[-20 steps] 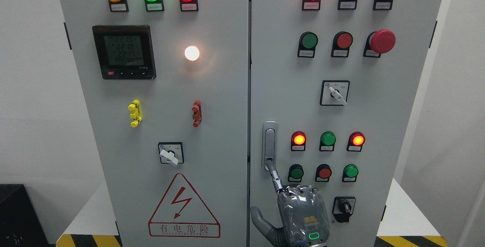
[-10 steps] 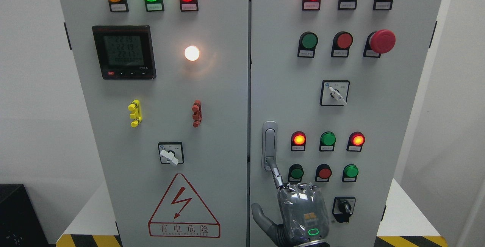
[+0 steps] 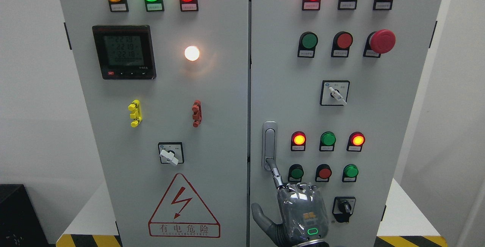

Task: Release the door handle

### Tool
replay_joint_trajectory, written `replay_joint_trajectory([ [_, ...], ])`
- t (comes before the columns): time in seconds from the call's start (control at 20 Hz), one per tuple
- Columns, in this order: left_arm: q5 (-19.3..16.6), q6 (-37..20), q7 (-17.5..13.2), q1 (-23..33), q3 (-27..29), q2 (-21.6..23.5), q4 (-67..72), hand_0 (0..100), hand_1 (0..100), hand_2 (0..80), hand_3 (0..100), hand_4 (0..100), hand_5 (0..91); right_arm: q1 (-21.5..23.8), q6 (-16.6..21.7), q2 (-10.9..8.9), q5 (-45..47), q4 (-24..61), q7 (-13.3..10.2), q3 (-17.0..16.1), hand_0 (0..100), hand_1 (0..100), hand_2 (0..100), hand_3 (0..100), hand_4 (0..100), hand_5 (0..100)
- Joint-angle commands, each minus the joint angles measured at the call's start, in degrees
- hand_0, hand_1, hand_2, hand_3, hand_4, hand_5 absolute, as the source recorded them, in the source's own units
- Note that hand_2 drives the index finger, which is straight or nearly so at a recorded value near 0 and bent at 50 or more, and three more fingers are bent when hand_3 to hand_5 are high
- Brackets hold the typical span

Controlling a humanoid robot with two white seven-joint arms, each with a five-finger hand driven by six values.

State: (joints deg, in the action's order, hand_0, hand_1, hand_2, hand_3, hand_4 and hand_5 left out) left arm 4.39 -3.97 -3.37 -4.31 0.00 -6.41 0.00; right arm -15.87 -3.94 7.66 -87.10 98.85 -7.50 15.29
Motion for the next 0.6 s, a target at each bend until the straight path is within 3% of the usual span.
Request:
replay_joint_trajectory([
  [0.0, 0.00, 0.02, 0.03, 0.00, -1.23, 0.00, -1.14, 0, 0, 2.1, 9, 1, 0.0, -0.04, -0.11, -0.02, 0.00, -0.32, 0.20, -0.09, 25, 33, 0, 100, 100, 99],
  [0.35, 0.00, 0.02, 0.03, 0.00, -1.23, 0.00, -1.14, 0, 0, 2.4, 9, 1, 0.0, 0.22, -0.02, 0.07, 0.00, -0.32, 0.29, 0.00, 25, 33, 0, 100, 100, 99],
  [0.55, 0.00, 0.02, 0.03, 0.00, -1.23, 0.00, -1.14, 0, 0, 2.3, 9, 1, 0.0, 0.31, -0.11, 0.07, 0.00, -0.32, 1.87, 0.00, 25, 33, 0, 100, 100, 99],
])
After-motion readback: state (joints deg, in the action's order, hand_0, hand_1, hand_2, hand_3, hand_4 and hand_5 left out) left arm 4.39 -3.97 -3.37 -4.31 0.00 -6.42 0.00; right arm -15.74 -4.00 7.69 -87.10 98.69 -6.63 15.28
